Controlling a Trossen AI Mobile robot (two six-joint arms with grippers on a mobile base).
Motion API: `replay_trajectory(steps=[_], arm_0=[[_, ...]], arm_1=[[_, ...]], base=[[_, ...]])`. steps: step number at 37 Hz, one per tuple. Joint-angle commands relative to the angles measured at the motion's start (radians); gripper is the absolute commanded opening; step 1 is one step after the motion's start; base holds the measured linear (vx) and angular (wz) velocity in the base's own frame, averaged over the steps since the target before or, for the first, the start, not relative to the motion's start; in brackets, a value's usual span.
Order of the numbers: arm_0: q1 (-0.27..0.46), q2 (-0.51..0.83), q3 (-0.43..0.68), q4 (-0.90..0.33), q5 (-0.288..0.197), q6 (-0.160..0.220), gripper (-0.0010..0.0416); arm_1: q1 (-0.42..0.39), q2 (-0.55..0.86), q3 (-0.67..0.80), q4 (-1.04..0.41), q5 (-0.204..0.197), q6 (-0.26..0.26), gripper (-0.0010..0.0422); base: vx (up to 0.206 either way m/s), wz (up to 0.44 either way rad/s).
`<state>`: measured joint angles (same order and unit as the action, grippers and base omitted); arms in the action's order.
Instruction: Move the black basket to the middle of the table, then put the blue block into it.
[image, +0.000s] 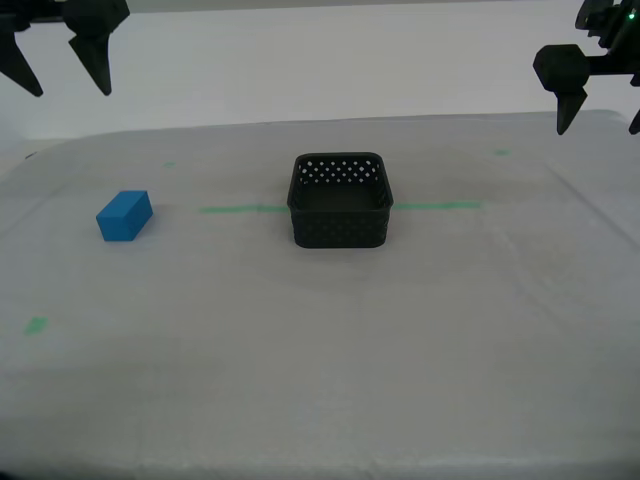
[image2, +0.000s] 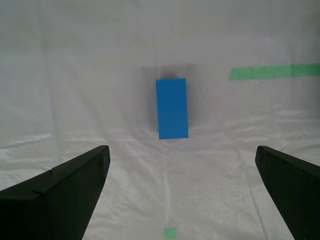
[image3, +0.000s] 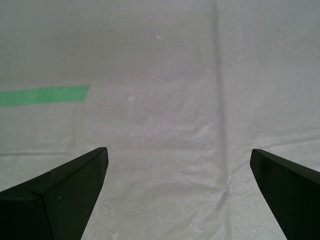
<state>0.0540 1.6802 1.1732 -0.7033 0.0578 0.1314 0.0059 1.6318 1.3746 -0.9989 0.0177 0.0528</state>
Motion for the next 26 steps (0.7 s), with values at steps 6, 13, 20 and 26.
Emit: replay_trajectory(steps=[6,13,20,26], arm_0=[[0.001,0.0,0.0,0.0,0.003,-0.001,0.0399],[0.001,0.0,0.0,0.0,0.003,-0.001,0.0398],[0.001,0.0,0.0,0.001,0.003,-0.001,0.0399],[0.001,0.0,0.0,0.002,0.003,-0.001,0.0398]], arm_1=[[0.0,0.0,-0.127,0.132,0.017,-0.017,0.0399],[-0.001,0.0,-0.188,0.195,0.016,-0.042,0.04],[0.0,0.023,-0.208,0.222,0.016,-0.046,0.0401],[-0.001,0.109,-0.189,0.223,0.017,-0.045,0.0401]], base=[[0.0,0.0],[0.0,0.0],[0.0,0.0],[0.0,0.0]])
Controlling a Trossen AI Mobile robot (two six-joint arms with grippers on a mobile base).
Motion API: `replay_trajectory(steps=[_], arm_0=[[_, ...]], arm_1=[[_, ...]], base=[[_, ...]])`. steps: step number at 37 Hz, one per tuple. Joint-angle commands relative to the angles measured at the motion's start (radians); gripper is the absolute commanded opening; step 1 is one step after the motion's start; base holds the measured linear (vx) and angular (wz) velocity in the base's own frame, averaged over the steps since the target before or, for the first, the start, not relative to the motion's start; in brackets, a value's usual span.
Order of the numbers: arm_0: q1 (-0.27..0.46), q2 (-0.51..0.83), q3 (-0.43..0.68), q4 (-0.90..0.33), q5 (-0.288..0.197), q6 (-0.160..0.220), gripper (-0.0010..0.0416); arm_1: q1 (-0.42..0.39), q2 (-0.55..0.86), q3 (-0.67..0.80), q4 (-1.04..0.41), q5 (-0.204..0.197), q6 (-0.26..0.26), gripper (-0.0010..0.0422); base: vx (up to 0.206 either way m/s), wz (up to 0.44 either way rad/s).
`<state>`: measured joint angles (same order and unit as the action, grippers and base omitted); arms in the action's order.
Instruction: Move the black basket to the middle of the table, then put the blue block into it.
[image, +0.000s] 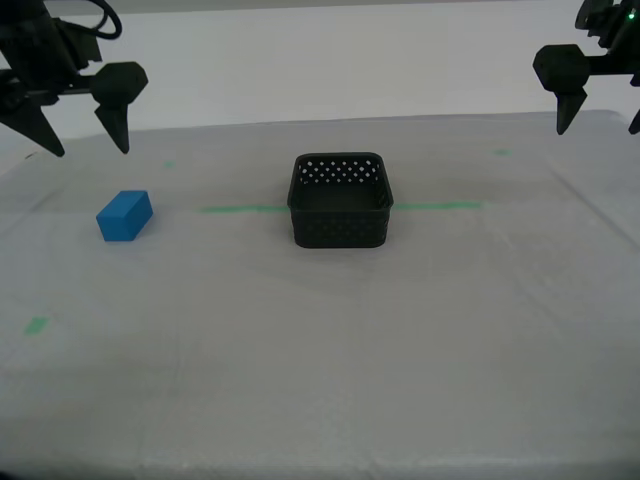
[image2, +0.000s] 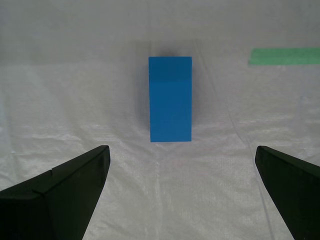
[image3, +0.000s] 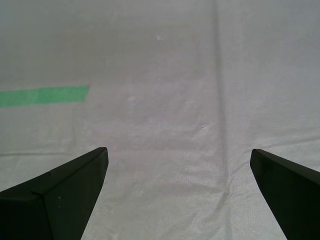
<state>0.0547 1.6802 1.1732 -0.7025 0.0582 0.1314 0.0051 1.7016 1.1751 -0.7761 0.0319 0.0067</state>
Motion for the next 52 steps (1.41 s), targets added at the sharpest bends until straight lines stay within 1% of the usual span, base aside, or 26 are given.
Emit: replay_trajectory(steps=[1,14,32,38,48,52], arm_0=[[0.0,0.0,0.0,0.002,0.003,-0.001,0.0399],[0.0,0.0,0.0,0.004,0.003,-0.001,0.0399],[0.0,0.0,0.0,0.023,0.003,-0.001,0.0399],[0.0,0.0,0.0,0.023,0.003,-0.001,0.0398],[0.0,0.0,0.0,0.023,0.003,-0.001,0.0399],[0.0,0.0,0.0,0.023,0.003,-0.001,0.0399]], arm_1=[[0.0,0.056,0.016,0.0,0.003,0.002,0.0401],[-0.001,0.224,0.073,0.027,0.003,0.009,0.0401],[0.0,0.373,0.142,0.06,0.003,0.014,0.0401],[0.001,0.389,0.15,0.072,0.002,0.021,0.0401],[0.003,0.389,0.147,0.088,-0.027,0.023,0.0401],[0.004,0.389,0.147,0.097,-0.029,0.029,0.0401]], base=[[0.0,0.0],[0.0,0.0],[0.0,0.0],[0.0,0.0],[0.0,0.0],[0.0,0.0]])
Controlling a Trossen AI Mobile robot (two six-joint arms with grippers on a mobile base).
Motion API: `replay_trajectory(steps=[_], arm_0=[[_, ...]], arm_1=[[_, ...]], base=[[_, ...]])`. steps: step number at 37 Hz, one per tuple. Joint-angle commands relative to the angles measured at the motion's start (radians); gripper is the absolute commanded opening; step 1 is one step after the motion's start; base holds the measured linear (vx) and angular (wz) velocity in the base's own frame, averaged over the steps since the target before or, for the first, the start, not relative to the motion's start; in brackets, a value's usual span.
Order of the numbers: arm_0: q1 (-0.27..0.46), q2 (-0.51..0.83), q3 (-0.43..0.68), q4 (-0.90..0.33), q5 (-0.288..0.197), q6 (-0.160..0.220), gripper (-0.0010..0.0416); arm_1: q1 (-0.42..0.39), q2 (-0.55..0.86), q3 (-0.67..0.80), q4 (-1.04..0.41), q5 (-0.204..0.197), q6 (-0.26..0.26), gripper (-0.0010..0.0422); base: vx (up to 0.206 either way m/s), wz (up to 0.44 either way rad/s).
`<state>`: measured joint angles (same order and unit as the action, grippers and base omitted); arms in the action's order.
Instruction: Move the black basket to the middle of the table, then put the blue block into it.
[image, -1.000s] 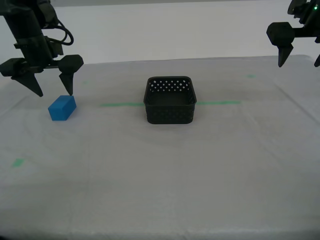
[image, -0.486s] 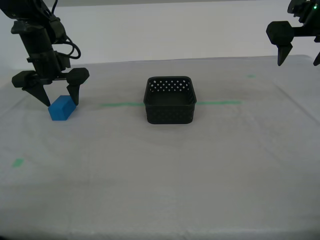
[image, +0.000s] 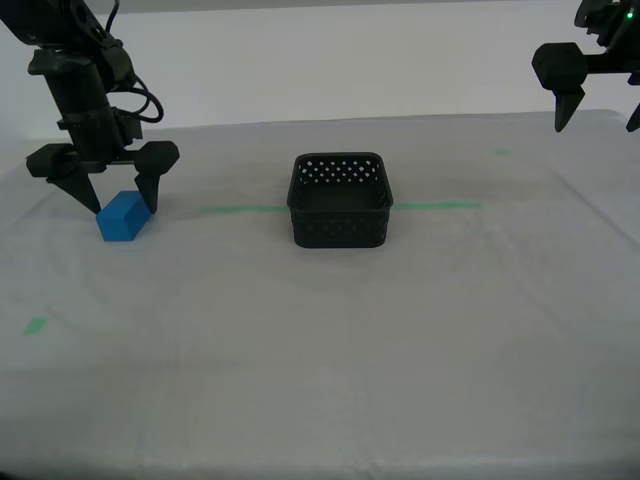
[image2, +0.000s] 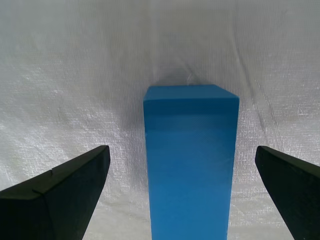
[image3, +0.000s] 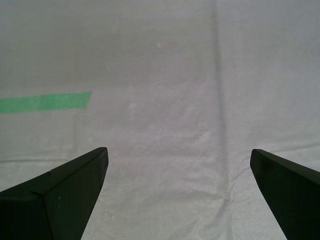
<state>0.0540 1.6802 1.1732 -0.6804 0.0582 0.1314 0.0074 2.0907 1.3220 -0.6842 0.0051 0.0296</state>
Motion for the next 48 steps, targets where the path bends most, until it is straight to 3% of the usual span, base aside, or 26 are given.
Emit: replay_trajectory(steps=[1,48], arm_0=[[0.001,0.0,0.0,0.001,0.003,-0.001,0.0399],[0.001,0.0,0.0,0.002,0.003,-0.001,0.0399]], arm_1=[[0.002,0.0,0.0,0.006,-0.002,0.006,0.0401],[-0.003,0.0,-0.046,0.04,0.023,0.004,0.04]], base=[[0.0,0.0],[0.0,0.0]])
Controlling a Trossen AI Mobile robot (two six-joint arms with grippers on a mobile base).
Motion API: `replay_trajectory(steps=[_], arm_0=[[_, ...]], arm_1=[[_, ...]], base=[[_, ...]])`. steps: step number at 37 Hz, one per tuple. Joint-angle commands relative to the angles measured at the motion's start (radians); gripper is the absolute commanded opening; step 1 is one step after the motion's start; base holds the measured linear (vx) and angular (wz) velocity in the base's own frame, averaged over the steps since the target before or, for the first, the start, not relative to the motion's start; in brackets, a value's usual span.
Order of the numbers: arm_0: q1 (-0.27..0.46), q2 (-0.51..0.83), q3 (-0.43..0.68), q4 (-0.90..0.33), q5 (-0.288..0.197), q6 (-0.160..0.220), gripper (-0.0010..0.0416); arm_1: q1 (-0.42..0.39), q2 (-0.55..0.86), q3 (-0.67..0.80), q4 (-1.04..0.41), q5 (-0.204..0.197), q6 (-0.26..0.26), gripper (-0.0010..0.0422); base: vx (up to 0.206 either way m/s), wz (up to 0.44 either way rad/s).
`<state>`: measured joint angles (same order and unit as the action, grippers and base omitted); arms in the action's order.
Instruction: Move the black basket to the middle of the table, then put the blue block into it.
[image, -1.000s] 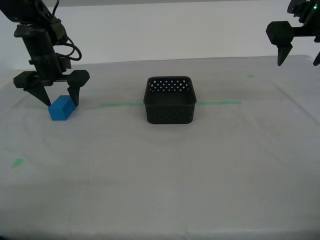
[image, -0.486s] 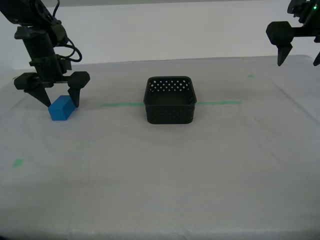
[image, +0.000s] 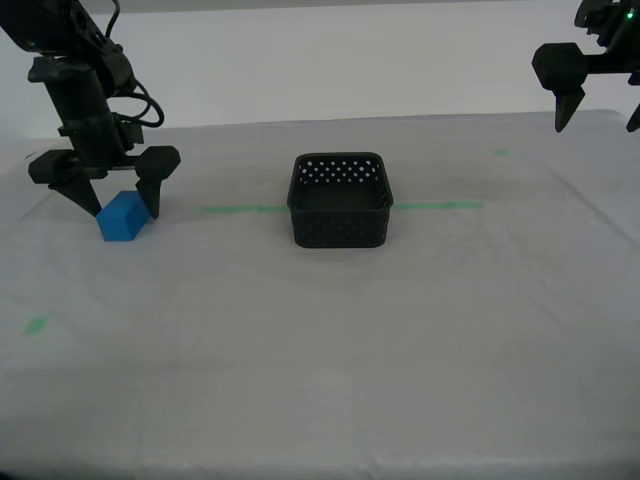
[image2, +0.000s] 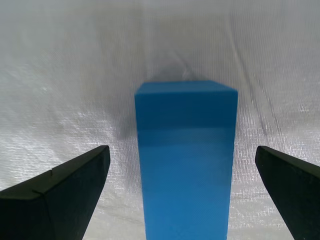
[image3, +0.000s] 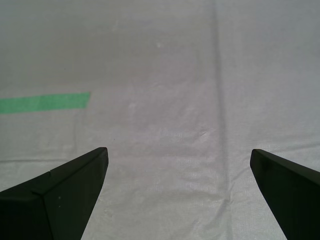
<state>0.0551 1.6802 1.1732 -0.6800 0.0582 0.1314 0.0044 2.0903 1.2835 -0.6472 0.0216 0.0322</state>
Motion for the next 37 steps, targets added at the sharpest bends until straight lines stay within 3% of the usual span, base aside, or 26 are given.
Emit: replay_trajectory(steps=[1,10,26,37], arm_0=[[0.0,0.0,0.0,0.001,0.003,-0.001,0.0399],[0.0,0.0,0.0,0.002,0.003,-0.001,0.0399],[0.0,0.0,0.0,0.002,0.003,-0.001,0.0399],[0.0,0.0,0.0,0.002,0.003,-0.001,0.0399]], arm_1=[[0.0,0.0,-0.01,0.002,0.006,0.0,0.04],[0.0,0.0,-0.013,0.006,0.018,-0.005,0.0378],[0.001,0.0,-0.013,0.006,0.023,-0.005,0.0227],[0.001,0.0,-0.013,0.005,-0.019,-0.009,0.0131]], base=[[0.0,0.0],[0.0,0.0],[0.0,0.0],[0.0,0.0]])
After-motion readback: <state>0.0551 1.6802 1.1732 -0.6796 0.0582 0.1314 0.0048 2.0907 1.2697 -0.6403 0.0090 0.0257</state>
